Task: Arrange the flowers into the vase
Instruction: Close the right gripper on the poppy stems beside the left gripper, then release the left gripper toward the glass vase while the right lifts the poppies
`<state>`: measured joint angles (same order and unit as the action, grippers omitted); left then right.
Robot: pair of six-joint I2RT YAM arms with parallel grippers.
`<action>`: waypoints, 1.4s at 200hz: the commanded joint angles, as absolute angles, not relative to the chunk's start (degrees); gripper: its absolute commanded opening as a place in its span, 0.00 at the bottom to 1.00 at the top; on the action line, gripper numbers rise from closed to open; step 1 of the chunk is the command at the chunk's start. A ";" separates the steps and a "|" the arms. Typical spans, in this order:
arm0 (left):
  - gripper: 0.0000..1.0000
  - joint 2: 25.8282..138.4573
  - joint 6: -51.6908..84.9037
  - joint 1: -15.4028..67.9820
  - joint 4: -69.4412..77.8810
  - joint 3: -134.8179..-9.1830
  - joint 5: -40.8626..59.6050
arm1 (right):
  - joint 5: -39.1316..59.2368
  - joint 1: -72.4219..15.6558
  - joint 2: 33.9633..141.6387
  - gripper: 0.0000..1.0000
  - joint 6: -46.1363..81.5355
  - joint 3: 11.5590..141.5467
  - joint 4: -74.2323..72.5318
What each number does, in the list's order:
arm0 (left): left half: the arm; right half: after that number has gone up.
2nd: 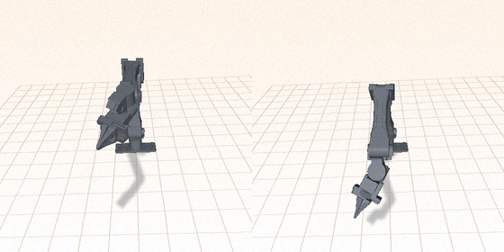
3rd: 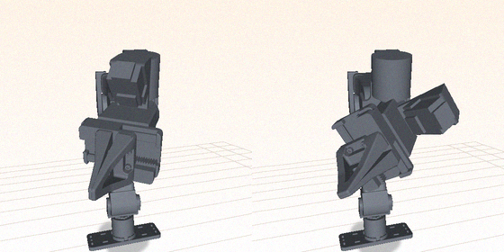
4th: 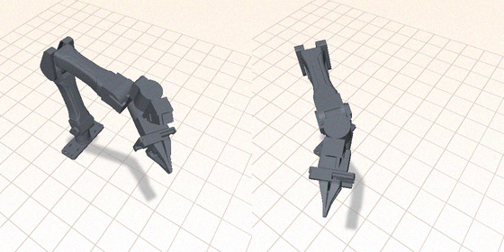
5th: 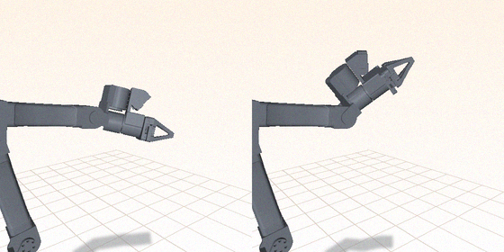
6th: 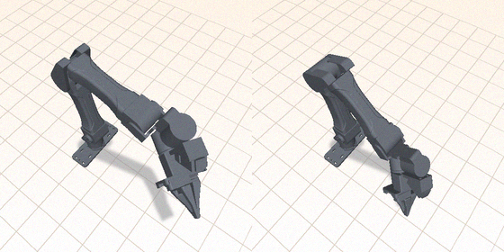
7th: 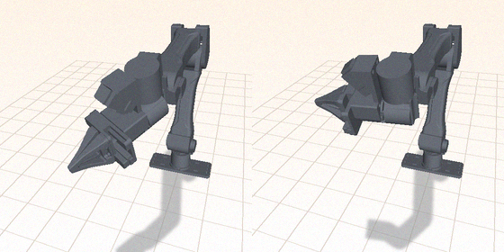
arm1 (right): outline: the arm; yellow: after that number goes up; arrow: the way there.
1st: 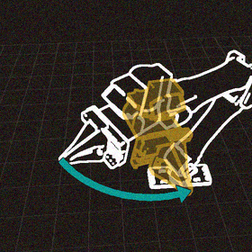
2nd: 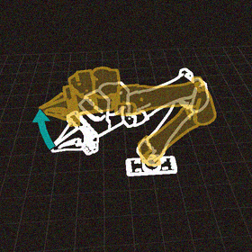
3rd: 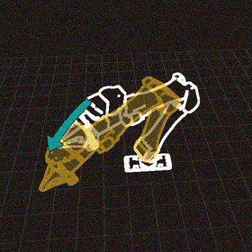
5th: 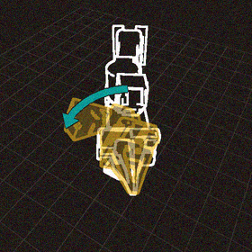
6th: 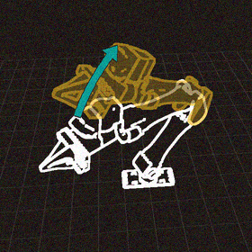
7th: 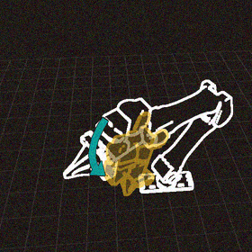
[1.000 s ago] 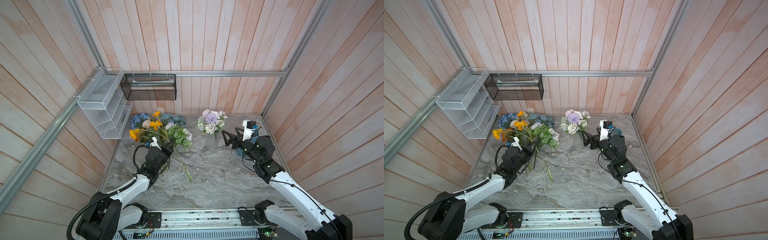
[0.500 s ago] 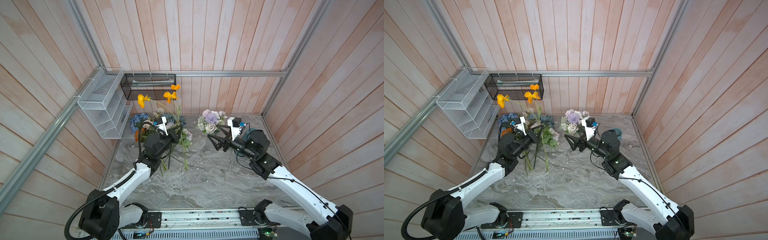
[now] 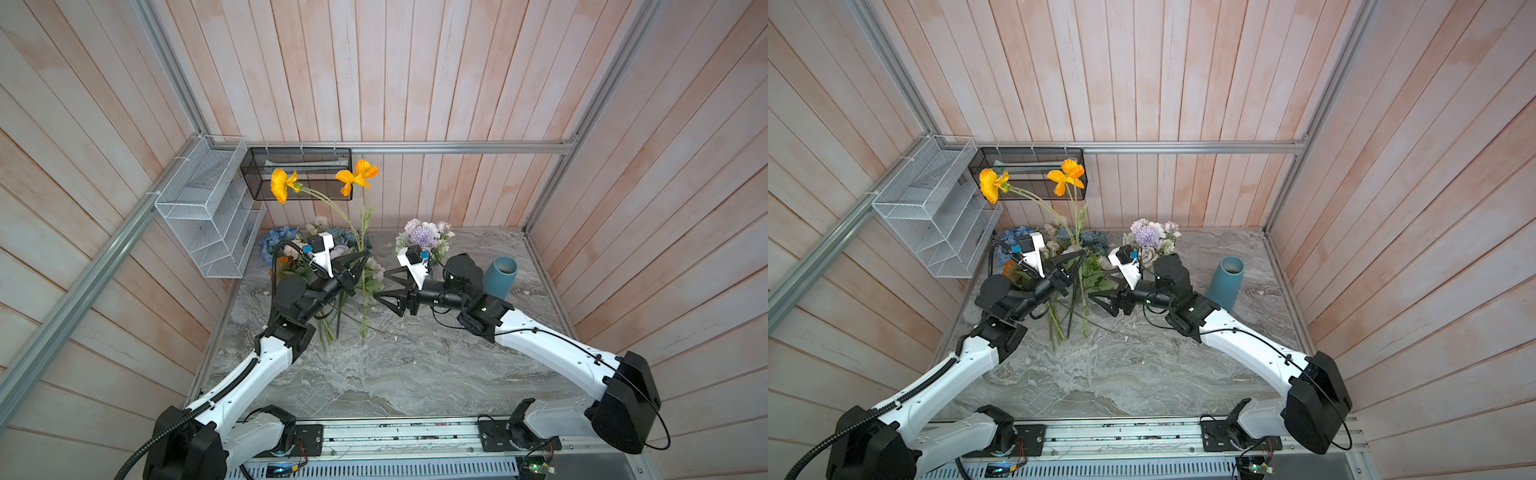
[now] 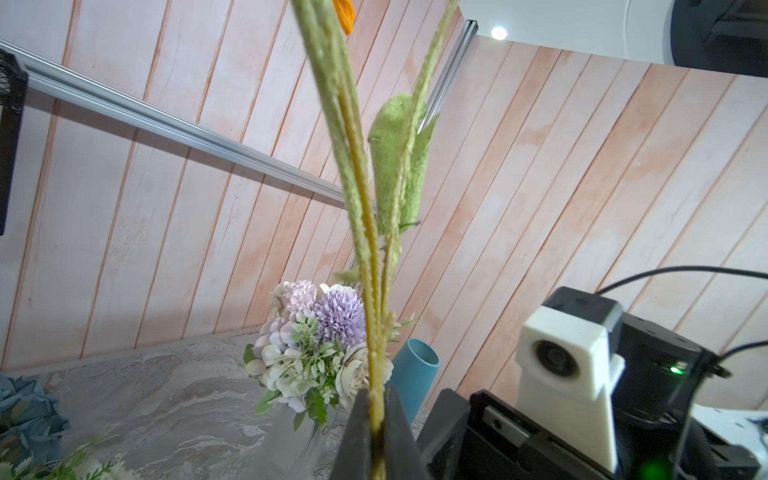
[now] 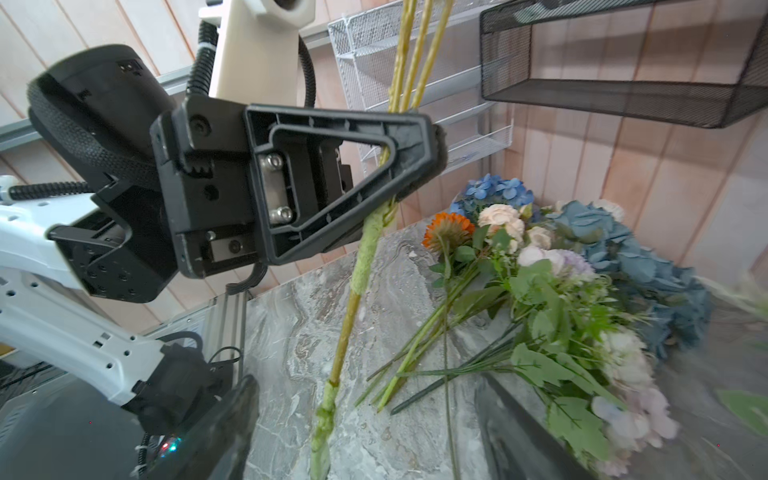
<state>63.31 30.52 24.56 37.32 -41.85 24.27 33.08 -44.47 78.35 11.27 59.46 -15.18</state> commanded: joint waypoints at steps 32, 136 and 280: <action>0.00 62.82 28.04 26.90 45.53 -39.25 27.79 | 41.51 -44.65 82.81 0.73 16.94 63.28 -22.83; 0.00 63.87 27.29 29.26 47.29 -39.47 27.44 | 43.77 -44.82 84.90 0.21 20.32 62.41 -27.41; 1.00 60.62 21.42 29.46 36.06 -33.13 11.53 | 25.64 -36.83 68.84 0.00 15.31 53.31 -15.00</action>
